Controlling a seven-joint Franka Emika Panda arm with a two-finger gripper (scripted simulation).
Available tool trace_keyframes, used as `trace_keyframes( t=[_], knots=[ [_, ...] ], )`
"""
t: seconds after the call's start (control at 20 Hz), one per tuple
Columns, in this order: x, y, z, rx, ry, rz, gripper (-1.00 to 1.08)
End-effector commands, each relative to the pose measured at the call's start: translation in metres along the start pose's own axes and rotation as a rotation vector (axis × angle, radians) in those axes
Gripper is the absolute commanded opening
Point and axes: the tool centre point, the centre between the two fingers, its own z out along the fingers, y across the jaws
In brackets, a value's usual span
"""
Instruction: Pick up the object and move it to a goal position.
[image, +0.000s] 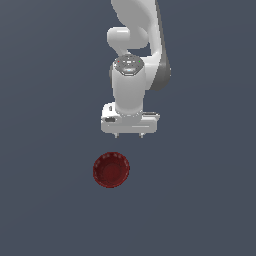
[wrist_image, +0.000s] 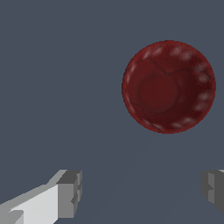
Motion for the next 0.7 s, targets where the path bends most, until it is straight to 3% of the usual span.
trace_keyframes(
  t=[0.0,0.65],
  knots=[
    [0.0,0.0,0.0,0.0,0.0,0.0,0.28],
    [0.0025,0.0,-0.0026,0.0,0.018,0.013,0.28]
  ],
)
